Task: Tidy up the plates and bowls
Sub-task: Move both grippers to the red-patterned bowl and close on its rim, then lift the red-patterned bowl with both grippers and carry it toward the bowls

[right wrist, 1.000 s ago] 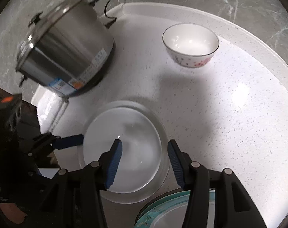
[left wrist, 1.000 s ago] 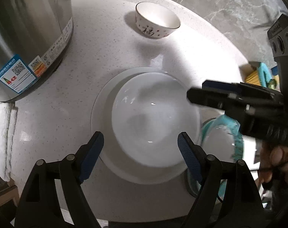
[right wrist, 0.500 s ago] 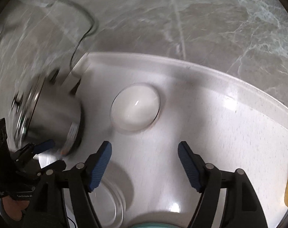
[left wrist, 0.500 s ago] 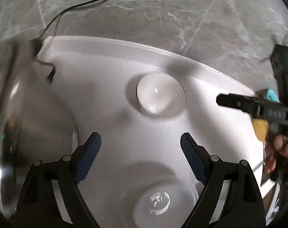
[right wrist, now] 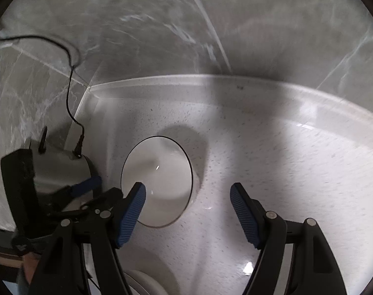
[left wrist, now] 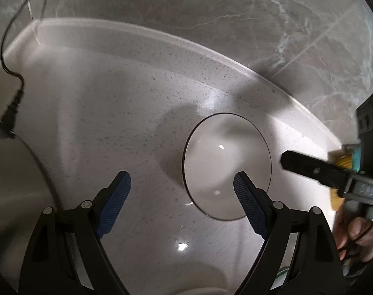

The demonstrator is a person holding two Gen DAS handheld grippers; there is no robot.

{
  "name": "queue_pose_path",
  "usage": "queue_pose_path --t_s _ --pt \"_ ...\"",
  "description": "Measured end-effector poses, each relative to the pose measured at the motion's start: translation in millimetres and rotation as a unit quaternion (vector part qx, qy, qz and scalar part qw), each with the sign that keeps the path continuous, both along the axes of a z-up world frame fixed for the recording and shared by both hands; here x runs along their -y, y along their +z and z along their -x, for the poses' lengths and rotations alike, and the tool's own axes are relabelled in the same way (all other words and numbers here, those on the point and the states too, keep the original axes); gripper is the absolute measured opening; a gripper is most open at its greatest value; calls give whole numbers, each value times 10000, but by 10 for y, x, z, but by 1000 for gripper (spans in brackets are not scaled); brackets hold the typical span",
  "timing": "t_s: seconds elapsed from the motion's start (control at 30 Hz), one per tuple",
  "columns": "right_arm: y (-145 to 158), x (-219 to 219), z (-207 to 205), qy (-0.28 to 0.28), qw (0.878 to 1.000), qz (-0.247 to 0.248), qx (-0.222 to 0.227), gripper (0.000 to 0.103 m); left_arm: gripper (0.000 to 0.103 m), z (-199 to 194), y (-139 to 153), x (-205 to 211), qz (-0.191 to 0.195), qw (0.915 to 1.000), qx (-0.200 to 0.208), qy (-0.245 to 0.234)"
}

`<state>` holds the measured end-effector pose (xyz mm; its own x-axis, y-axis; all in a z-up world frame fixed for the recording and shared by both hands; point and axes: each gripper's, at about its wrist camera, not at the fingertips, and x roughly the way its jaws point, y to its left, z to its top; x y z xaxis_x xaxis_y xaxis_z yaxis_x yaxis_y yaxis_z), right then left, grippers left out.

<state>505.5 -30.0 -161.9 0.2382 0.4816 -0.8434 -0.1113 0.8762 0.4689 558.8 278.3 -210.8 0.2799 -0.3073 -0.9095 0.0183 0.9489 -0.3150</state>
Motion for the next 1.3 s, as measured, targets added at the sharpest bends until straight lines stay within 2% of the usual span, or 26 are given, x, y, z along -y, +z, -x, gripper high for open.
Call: queue_pose_path --t_s 0.23,0.27,0.33,0.47,0.63,0.7,0.87,0.9,0.93,1.0,1.1,1.17,1.2,1.3 --pt "-267 -80 -156 -18 9991 -187 -383 74 81 -138 -163 60 150 9998 -107 -114" --pt "-291 -81 -166 -30 9989 -202 -420 74 78 -160 -190 76 178 9997 -119 -135" --pt "-327 -92 -185 -38 9984 -312 -468 69 61 -187 -234 96 277 9993 -202 -173" --pt "-399 -115 -220 -32 9974 -454 -550 66 56 -242 -317 151 409 9985 -296 -205" --pt "-508 -141 -265 -74 9955 -603 -722 55 54 -274 -435 170 517 9977 -419 -138" --pt "-529 -169 -268 32 9950 -645 -762 37 54 -271 -479 155 534 9975 -449 -80" --pt "-569 -187 -291 78 9945 -615 -841 33 54 -282 -562 145 685 9964 -509 11" --pt "-581 -186 -296 65 9943 -626 -866 32 52 -268 -554 139 718 9962 -503 4" --pt "-595 -175 -299 40 9938 -662 -891 32 43 -269 -559 153 752 9960 -475 -14" --pt "-624 -150 -308 -21 9932 -706 -920 32 32 -281 -587 172 832 9954 -471 -22" --pt "-667 -132 -321 -93 9925 -738 -971 32 30 -287 -630 189 843 9955 -443 -28" --pt "-681 -128 -323 -74 9925 -725 -978 30 22 -288 -651 185 771 9961 -425 -18" --pt "-686 -134 -325 -52 9926 -720 -978 24 20 -284 -661 168 772 9961 -423 -10" --pt "-678 -128 -329 -45 9938 -617 -920 19 16 -281 -675 151 769 9961 -435 -18"
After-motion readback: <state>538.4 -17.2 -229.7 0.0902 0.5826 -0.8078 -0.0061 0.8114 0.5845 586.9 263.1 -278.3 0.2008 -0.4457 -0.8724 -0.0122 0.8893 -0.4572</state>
